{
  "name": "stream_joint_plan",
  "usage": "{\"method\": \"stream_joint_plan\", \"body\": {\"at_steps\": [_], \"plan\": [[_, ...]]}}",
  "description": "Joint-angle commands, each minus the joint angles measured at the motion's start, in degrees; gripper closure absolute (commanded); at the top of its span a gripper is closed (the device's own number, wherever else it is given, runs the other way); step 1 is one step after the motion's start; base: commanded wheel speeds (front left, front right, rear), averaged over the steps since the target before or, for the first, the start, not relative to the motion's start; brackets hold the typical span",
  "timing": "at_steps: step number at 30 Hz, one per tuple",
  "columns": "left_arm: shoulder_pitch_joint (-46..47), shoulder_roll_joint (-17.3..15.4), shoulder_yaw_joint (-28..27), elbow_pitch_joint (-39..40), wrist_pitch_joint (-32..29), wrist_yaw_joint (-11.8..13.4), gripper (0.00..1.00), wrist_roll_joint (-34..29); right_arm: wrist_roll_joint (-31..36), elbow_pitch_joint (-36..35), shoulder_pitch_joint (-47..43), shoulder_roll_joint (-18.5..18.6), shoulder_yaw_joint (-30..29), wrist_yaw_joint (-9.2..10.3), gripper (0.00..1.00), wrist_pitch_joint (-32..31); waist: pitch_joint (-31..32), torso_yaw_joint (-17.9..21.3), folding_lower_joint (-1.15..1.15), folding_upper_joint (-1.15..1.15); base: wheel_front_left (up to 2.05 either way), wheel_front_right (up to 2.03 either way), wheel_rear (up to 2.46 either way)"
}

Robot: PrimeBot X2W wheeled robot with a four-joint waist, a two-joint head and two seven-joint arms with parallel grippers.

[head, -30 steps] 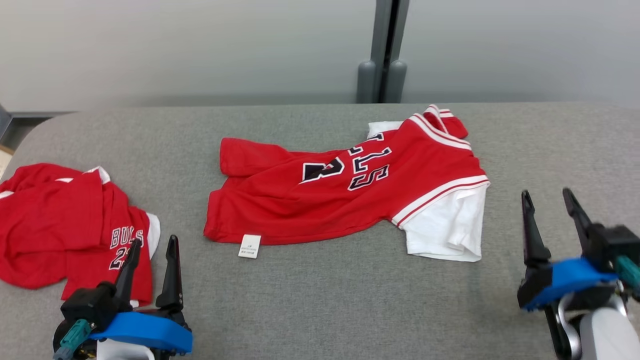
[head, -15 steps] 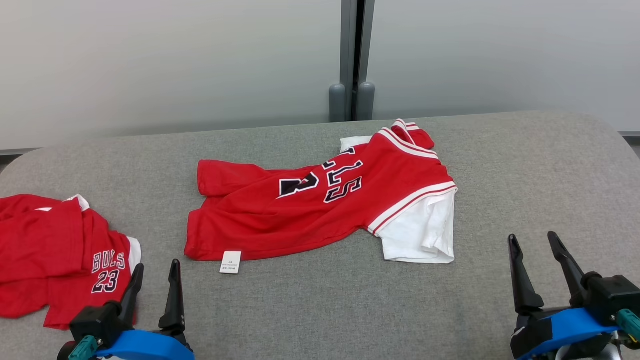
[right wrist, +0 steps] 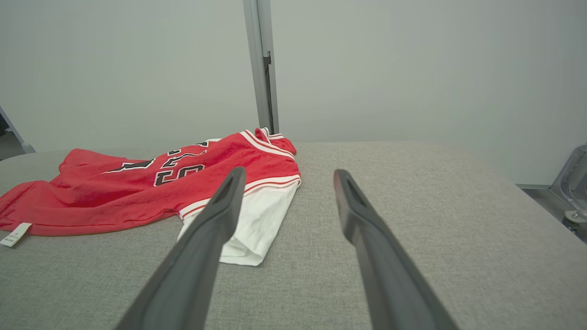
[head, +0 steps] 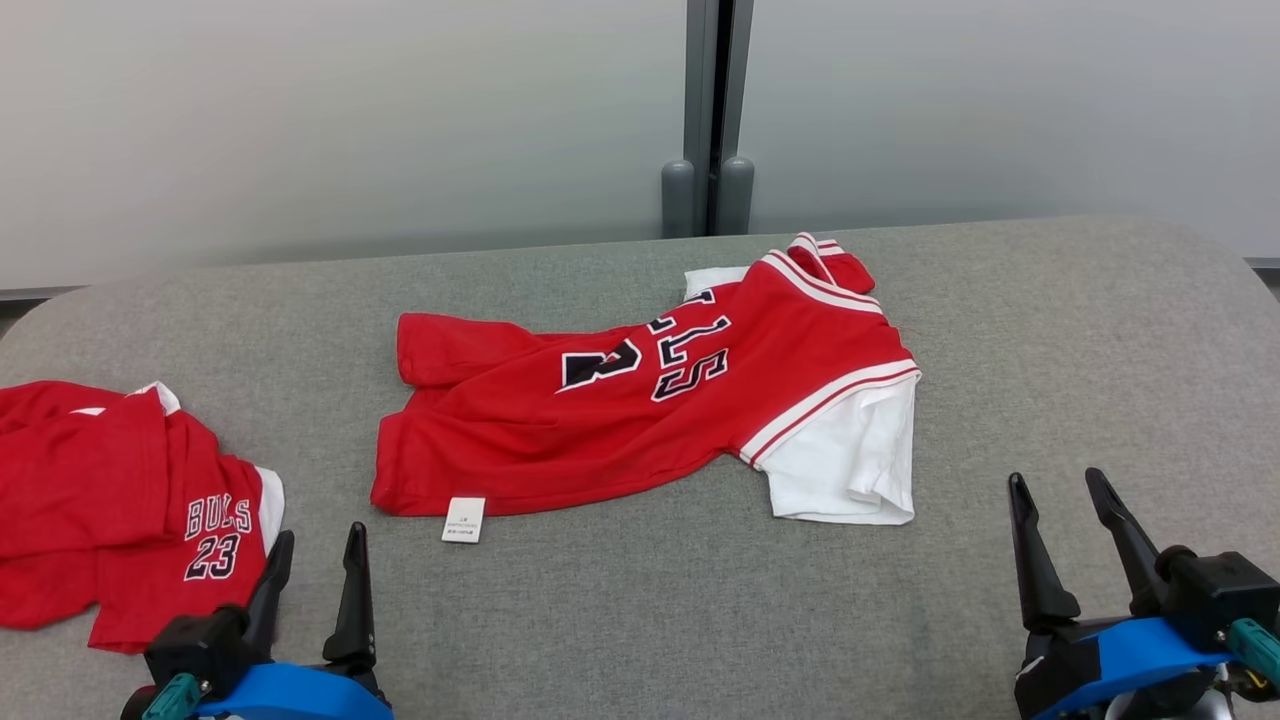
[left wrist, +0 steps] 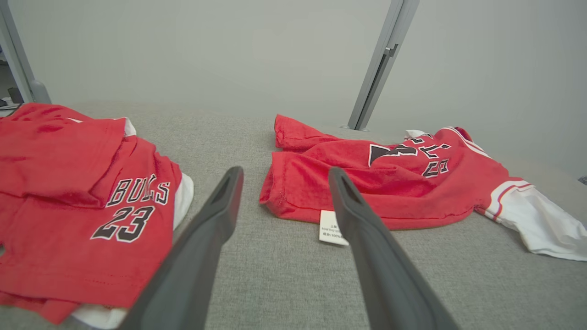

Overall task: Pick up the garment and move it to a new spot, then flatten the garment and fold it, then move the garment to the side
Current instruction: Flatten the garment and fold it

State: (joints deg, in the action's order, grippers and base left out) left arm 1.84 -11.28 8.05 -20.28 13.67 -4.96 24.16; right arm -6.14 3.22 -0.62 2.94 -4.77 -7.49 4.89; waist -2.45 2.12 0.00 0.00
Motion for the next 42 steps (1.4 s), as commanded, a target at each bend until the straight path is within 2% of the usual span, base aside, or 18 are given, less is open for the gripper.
{"method": "stream_joint_plan", "body": {"at_steps": [1, 10, 17, 23, 29, 30, 31, 32, 42], "plan": [[-0.07, -0.28, 0.07, 0.27, -0.23, 0.34, 0.00, 0.34, -0.21, 0.21, 0.26, -0.08, -0.03, -0.02, 0.00, 0.29, -0.19, -0.10, 0.00, 0.00, 0.00, 0.00, 0.00], [3.90, -0.63, 1.25, -2.74, -2.59, 0.05, 0.00, 0.55, -0.44, 1.53, 2.99, -0.07, 1.46, -0.01, 0.00, -0.43, -1.56, -0.53, 0.00, 0.00, 0.00, 0.00, 0.00], [12.13, 0.22, 2.86, -11.13, -6.86, -0.09, 0.00, 0.77, 0.01, 5.06, 8.23, -0.07, 4.30, -0.02, 0.00, -2.51, -4.60, 0.09, 0.00, 0.00, 0.00, 0.00, 0.00], [18.45, 1.28, 2.67, -19.27, -8.81, 0.34, 0.00, 1.69, -1.50, 7.83, 11.81, -0.04, 6.92, -0.02, 0.00, -1.25, -7.50, 1.10, 0.00, 0.00, 0.00, 0.00, 0.00], [22.08, 1.38, 1.21, -25.60, -6.27, 0.98, 0.00, 2.98, -1.75, 10.10, 13.46, -0.04, 8.52, -0.02, 0.00, -0.31, -9.18, 2.81, 0.00, 0.00, 0.00, 0.00, 0.00], [22.43, 1.37, 0.98, -26.59, -5.84, 1.32, 0.10, 3.01, -1.39, 10.36, 13.66, -0.04, 8.58, -0.02, 0.00, -0.40, -9.34, 2.98, 0.00, 0.00, 0.00, 0.00, 0.00], [22.79, 1.38, 0.97, -27.38, -5.59, 1.34, 0.62, 3.08, -1.20, 10.65, 13.83, -0.04, 8.71, -0.02, 0.00, -0.74, -9.54, 3.16, 0.00, 0.00, 0.00, 0.00, 0.00], [23.08, 1.51, 1.02, -28.16, -5.50, 1.12, 1.00, 3.28, -0.83, 10.91, 13.90, -0.04, 8.60, -0.01, 0.00, -1.01, -9.68, 3.26, 0.00, 0.00, 0.00, 0.00, 0.00], [22.02, 3.17, 1.42, -30.39, -0.57, 0.03, 1.00, 3.94, -1.79, 14.38, 16.17, -0.05, 7.35, -0.02, 0.00, -4.44, -11.34, 2.32, 0.00, 0.00, 0.00, 0.00, 0.00]]}}
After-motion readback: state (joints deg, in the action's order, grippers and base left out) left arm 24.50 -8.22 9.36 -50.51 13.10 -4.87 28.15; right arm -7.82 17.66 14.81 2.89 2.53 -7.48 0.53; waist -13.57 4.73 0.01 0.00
